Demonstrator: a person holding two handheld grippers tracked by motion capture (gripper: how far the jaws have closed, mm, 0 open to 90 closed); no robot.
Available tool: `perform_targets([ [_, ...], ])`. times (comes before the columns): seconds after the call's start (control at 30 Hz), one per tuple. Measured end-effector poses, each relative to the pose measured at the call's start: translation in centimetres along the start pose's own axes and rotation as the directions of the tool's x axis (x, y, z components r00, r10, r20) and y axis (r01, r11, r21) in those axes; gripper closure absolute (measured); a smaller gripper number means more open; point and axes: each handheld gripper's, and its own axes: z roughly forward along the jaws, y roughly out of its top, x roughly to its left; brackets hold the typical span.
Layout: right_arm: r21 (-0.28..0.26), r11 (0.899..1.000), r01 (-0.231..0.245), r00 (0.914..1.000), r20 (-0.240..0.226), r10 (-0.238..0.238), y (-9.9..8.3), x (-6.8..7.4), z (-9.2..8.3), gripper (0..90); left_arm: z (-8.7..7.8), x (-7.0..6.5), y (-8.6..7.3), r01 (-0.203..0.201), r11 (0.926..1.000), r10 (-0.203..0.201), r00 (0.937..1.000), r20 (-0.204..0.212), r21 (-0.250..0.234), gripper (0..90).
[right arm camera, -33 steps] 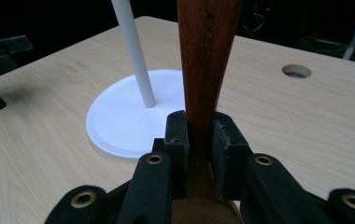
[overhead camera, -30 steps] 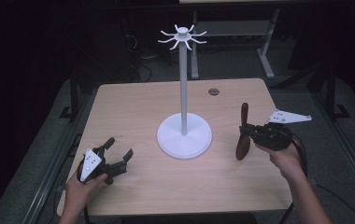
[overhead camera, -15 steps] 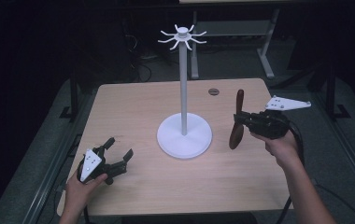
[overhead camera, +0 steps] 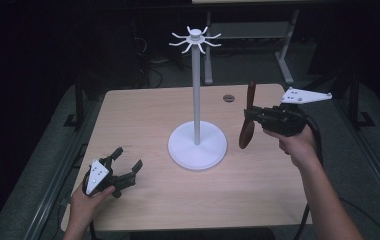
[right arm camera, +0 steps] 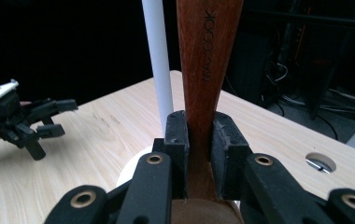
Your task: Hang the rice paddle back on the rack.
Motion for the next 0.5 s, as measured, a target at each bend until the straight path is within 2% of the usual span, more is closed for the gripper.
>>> perform_targets([
  [0.5, -0.034, 0.999, 0.029, 0.9986, -0.044, -0.03, 3.6, 0.0, 0.7, 77.8, 0.0, 0.0, 0.0, -0.002, 1.0, 0.002, 1.0, -0.001, -0.001, 12.9],
])
